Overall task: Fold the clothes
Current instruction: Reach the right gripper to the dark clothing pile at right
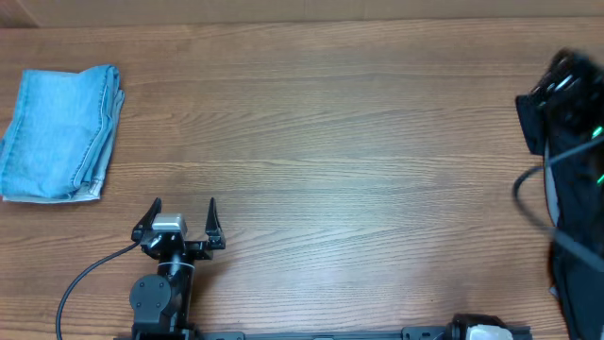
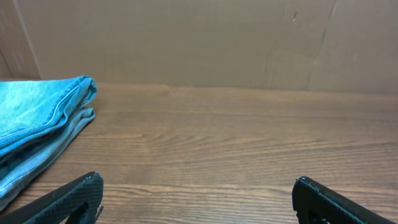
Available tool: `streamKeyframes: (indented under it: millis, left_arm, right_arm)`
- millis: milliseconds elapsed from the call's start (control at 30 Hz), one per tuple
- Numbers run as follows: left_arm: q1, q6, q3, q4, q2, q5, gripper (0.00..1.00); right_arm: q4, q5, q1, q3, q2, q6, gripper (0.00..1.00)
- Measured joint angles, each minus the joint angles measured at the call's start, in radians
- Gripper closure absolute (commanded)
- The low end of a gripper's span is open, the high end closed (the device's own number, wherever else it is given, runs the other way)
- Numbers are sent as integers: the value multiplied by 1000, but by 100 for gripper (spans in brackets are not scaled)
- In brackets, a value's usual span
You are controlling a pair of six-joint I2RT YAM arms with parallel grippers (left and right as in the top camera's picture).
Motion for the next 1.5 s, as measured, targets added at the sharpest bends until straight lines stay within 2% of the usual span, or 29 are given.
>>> streamKeyframes:
  millis: [100, 200, 333, 500, 667, 900, 1200, 1500]
  left_arm:
    - [0, 0, 0, -1, 0, 0, 0]
    - [0, 0, 0, 0, 0, 0, 0]
    - [0, 0, 0, 0, 0, 0, 0]
    - [0, 0, 0, 0, 0, 0, 0]
    - [0, 0, 0, 0, 0, 0, 0]
    - [0, 0, 0, 0, 0, 0, 0]
    - [0, 0, 0, -1, 0, 0, 0]
    - [0, 0, 0, 0, 0, 0, 0]
  right_arm:
    - [-92, -9, -98, 190, 151, -10, 0]
    - [-108, -50, -195, 300, 271, -26, 0]
    - [-179, -87, -310, 323, 388, -41, 0]
    - [-172, -98, -424, 323, 509, -49, 0]
    - [-100, -80, -494, 323, 555, -64, 0]
    - [66, -83, -594, 325, 615, -254, 0]
    - [190, -326, -713, 328, 834, -508, 0]
    - [405, -415, -700, 328, 1056, -685, 0]
